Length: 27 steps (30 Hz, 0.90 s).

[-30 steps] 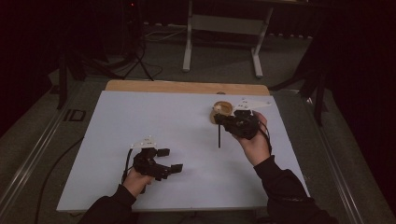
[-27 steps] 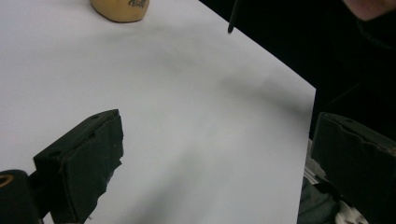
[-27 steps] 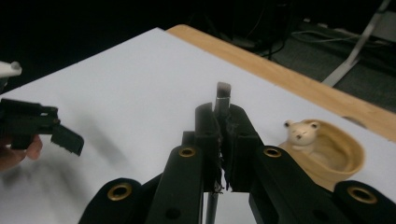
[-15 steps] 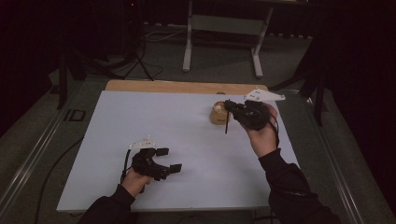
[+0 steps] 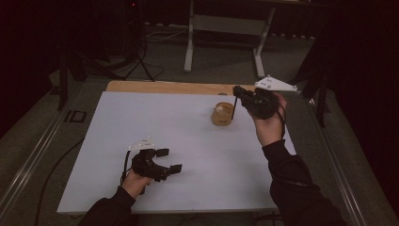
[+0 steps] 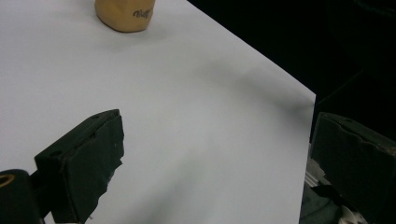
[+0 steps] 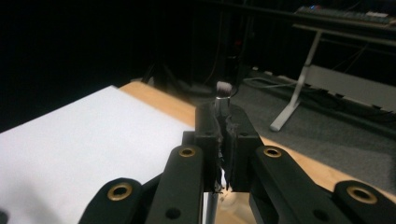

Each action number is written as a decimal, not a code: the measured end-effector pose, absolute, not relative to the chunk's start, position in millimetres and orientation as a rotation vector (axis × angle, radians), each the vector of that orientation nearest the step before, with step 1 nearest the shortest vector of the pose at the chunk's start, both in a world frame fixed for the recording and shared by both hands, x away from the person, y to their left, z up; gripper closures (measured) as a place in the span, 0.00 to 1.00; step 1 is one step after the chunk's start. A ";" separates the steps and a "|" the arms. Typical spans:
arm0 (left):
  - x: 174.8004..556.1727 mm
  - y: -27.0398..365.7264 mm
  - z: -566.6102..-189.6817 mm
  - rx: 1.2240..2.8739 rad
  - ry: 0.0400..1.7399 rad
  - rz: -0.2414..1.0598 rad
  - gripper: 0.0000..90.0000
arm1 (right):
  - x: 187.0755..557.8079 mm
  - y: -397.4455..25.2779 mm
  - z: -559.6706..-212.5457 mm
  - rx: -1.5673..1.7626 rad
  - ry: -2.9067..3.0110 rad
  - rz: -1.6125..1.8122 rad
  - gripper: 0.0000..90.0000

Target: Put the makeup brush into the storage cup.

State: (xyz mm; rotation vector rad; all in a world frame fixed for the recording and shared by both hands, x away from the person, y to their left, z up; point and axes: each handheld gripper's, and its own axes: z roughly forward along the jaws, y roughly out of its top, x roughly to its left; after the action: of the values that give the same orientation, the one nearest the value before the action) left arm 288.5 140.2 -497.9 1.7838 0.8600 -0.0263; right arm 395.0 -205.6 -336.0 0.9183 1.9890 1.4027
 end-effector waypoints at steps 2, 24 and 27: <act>288.4 140.2 -498.2 1.781 0.860 -0.031 0.03 | 396.9 -205.7 -334.4 0.917 1.978 1.403 0.95; 287.7 141.7 -499.6 1.777 0.854 -0.027 0.03 | 447.2 -198.7 -314.5 0.911 1.895 1.351 0.95; 287.8 141.9 -499.6 1.778 0.857 -0.027 0.03 | 454.1 -196.5 -315.3 0.924 1.888 1.343 0.95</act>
State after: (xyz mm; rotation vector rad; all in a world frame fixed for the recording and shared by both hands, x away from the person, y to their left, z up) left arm 287.8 141.9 -499.6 1.7776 0.8568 -0.0275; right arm 454.1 -196.5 -315.3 0.9241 1.8878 1.3429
